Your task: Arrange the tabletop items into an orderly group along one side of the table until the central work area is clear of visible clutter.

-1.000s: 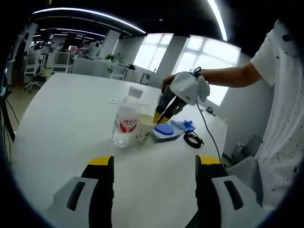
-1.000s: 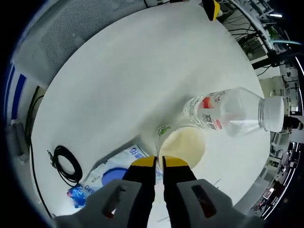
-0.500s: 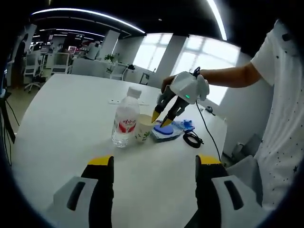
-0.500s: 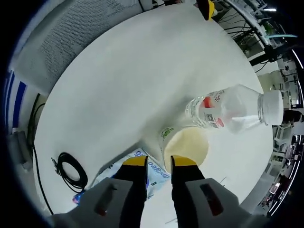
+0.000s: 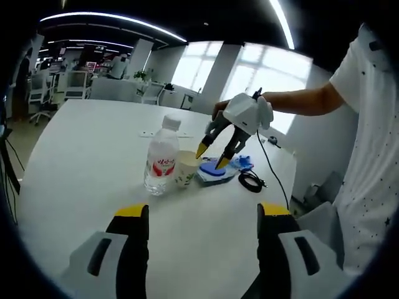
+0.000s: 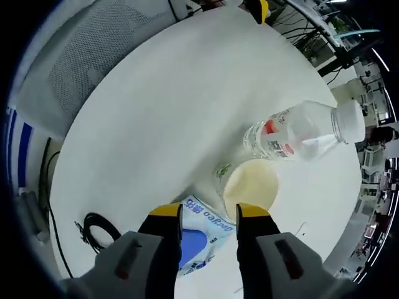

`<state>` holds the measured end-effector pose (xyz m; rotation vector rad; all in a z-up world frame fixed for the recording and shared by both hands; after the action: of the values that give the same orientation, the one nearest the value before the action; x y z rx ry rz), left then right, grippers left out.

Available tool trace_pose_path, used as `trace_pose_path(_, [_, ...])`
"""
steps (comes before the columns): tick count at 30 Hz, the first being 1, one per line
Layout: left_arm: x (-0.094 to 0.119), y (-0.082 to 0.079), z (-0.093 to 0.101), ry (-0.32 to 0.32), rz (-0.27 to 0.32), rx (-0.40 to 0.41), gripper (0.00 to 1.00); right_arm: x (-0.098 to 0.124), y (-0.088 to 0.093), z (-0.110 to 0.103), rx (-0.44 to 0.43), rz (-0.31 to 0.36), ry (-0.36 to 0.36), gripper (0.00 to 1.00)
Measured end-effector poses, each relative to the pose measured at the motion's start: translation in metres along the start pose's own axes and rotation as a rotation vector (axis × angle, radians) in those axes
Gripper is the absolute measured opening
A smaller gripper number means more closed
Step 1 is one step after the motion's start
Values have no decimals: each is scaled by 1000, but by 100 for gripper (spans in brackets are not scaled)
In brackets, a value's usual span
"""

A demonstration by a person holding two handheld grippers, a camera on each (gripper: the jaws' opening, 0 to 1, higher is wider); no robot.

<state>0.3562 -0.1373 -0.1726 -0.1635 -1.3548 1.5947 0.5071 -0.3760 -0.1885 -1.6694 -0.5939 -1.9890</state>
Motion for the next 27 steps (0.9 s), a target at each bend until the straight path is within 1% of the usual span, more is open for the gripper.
trace_pose_path(8, [-3,-6,4,9,-9,-21,72,8,1,-12,-99,53,11,41])
trace_pose_path(13, [-5,-10,7,13,-18,-35,73,14,3,-19,-205,102,24,47])
trace_pose_path(16, [-6,-12,8,14,-25,-46,74,18,5,-23,-246,119,35,49])
trace_pose_path(22, [-9,-19,12,22,-34,-68,75,24,13,-35,-371,161,71,51])
trace_pose_path(27, [-12,-22,14,26,-47,-88,75,29,23,-47,-477,186,102,54])
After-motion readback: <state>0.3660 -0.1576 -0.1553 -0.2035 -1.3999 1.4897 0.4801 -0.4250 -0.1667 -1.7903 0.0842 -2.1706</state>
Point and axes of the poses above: the point that each gripper's makers call its tool centre point, and the gripper's own axes: x roughly backward along the fingers, z roughly to its right, y roughly out of its underside, the point moved 9 cm from there along x, roughly backward along the fingers, and after that the axes turned 7 degrees about -z, right-handed, at the moved point
